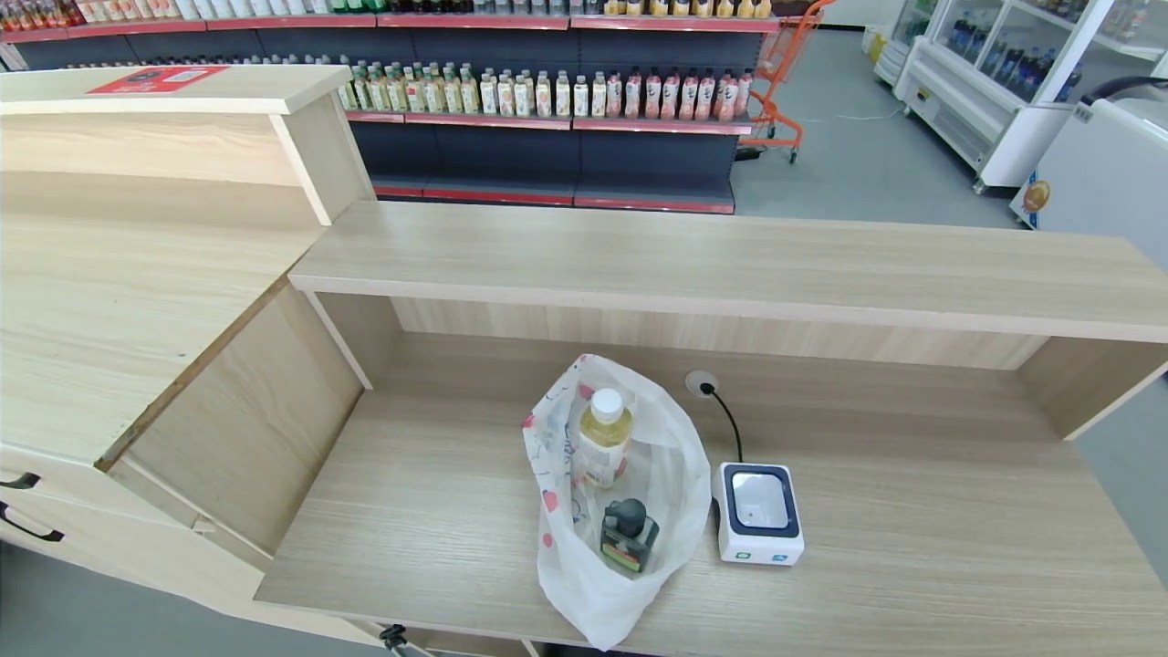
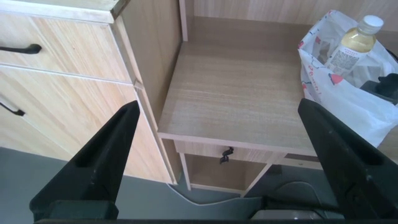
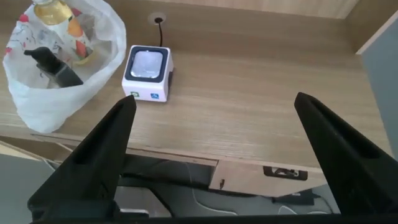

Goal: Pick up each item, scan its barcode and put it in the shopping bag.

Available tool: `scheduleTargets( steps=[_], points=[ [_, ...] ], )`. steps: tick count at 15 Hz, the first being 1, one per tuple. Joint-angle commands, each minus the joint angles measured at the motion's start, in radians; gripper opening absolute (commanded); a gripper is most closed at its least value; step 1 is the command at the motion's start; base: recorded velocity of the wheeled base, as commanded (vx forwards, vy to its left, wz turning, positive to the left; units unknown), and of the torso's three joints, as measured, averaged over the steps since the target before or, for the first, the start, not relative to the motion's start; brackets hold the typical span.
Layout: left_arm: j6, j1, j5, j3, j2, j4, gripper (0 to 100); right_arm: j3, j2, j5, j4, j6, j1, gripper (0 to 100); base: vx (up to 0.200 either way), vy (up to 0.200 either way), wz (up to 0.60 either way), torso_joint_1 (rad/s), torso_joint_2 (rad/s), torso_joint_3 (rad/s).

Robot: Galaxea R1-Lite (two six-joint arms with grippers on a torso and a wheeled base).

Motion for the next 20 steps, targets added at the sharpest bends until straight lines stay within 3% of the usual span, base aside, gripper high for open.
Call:
scheduleTargets(
  steps=[1, 10, 11, 20],
  points=[
    [0.0, 0.0, 0.0, 0.0, 0.0, 0.0, 100, 0.002, -0.02, 0.001, 0.003, -0.01, 0.002, 100, 0.0, 0.0, 0.0, 0.0, 0.0, 0.0],
    [0.001, 0.0, 0.0, 0.0, 0.0, 0.0, 100, 0.002, -0.02, 0.005, 0.003, -0.018, 0.002, 100, 0.0, 0.0, 0.0, 0.0, 0.0, 0.0],
    [0.001, 0.0, 0.0, 0.0, 0.0, 0.0, 100, 0.002, -0.02, 0.004, 0.003, -0.013, 0.002, 0, 0.0, 0.0, 0.0, 0.0, 0.0, 0.0],
    [0.004, 0.0, 0.0, 0.0, 0.0, 0.0, 100, 0.002, -0.02, 0.005, 0.004, -0.01, 0.002, 0, 0.0, -0.178, 0.0, 0.003, 0.0, 0.001]
  ],
)
